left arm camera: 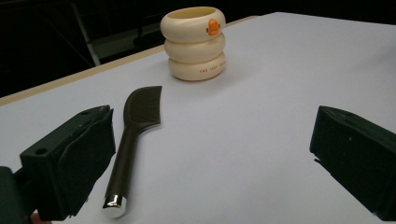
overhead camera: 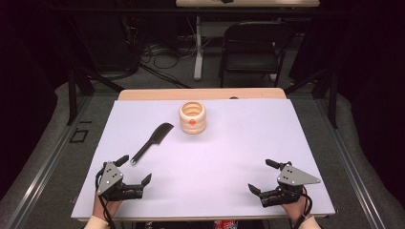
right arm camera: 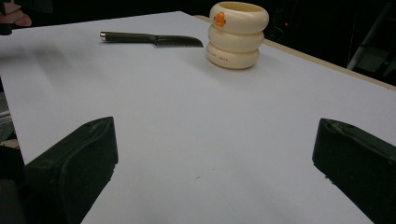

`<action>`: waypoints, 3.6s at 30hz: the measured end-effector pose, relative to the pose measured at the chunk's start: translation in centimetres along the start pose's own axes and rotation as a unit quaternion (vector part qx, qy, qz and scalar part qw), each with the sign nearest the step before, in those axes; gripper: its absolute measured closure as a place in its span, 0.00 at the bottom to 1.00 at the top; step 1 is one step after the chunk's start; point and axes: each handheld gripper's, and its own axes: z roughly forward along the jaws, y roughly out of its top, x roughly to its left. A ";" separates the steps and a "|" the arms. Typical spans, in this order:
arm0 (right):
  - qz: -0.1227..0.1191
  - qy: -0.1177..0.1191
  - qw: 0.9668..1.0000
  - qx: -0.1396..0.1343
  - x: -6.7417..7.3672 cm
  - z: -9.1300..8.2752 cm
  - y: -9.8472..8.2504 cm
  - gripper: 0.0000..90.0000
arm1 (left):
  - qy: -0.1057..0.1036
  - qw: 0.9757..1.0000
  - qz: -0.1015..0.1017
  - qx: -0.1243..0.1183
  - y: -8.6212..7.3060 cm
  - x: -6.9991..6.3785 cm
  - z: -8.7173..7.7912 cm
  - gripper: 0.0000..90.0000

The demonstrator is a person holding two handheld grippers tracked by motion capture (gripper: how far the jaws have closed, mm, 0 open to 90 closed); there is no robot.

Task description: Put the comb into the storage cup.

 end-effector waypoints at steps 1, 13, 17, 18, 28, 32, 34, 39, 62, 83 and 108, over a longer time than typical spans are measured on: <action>0.000 0.000 1.000 0.000 0.0 0.0 0.0 0.00 | 0.000 1.000 0.000 0.000 0.0 0.0 0.0 0.00; -0.001 -0.001 1.000 0.002 0.0 0.0 0.0 0.00 | 0.017 1.000 0.000 0.018 0.3 0.8 1.5 0.00; -0.001 -0.001 1.000 0.001 0.0 0.0 0.0 0.00 | 0.020 0.999 -0.002 0.027 0.4 1.1 2.0 0.00; -0.001 -0.001 1.000 0.001 0.0 -0.1 0.0 0.00 | 0.022 0.999 0.000 0.030 0.4 1.2 2.1 0.00; 0.001 0.000 1.000 0.006 0.0 0.0 0.0 0.00 | 0.032 0.998 0.008 0.052 0.9 1.7 2.8 0.00; 0.001 0.000 1.000 0.006 0.0 0.0 0.0 0.00 | 0.042 0.997 0.013 0.059 1.1 1.9 3.3 0.00; 0.002 0.000 1.000 0.006 0.0 0.0 0.0 0.00 | 0.045 0.997 0.015 0.063 1.2 2.0 3.5 0.00; 0.002 0.000 1.000 0.006 -0.1 0.1 -0.1 0.00 | 0.051 0.996 0.016 0.077 1.6 2.3 4.1 0.00; 0.004 -0.003 1.000 0.012 -0.1 0.1 -0.1 0.00 | 0.061 0.990 0.009 0.128 2.8 3.4 6.5 0.00; 0.001 -0.002 1.000 0.018 -0.1 0.2 -0.1 0.00 | 0.071 0.979 0.019 0.192 3.7 4.1 8.0 0.00; 0.001 0.001 1.000 0.018 -0.1 0.3 -0.2 0.00 | 0.080 0.960 0.019 0.267 5.1 5.3 9.3 0.06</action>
